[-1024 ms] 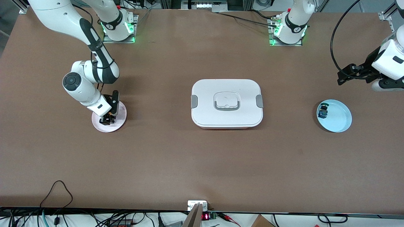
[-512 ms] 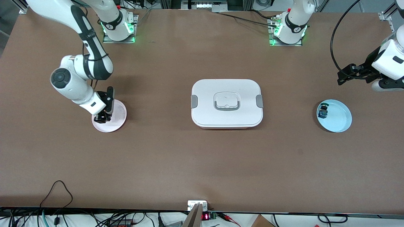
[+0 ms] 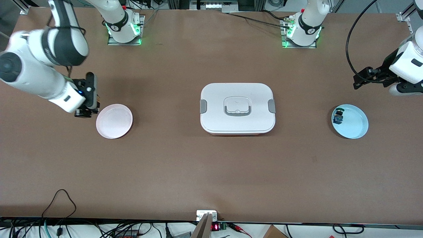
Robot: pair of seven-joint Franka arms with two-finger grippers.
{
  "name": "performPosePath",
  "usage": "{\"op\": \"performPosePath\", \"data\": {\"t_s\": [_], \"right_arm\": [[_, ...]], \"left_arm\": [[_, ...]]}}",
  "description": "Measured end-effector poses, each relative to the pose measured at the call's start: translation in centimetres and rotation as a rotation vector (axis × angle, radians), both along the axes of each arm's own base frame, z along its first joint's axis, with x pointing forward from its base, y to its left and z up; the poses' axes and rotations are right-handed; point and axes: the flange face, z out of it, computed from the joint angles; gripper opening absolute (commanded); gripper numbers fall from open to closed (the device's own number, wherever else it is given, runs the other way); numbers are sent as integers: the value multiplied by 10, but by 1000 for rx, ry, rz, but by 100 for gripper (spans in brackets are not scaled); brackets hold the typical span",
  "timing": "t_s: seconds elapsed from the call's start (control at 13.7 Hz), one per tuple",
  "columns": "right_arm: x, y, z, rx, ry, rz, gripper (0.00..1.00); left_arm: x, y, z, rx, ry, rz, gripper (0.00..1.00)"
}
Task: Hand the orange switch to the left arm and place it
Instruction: 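Carry the switch with the right gripper while the left gripper reaches over the box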
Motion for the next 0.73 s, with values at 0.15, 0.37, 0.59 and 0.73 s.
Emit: {"op": "performPosePath", "data": {"t_s": [0.15,0.37,0.59,0.73], "right_arm": [[-2,-7,43,1,22,-6,0],[-2,-14,66,1,30,-15,0],[-2,-9,60,41,58,-22,0],[-5,2,57,158,96,-38,0]], "left_arm": [[0,1,0,0,0,2,100],[0,4,0,0,0,8,100],[0,13,-1,0,5,23,100],[0,16,-4,0,15,29,100]]}}
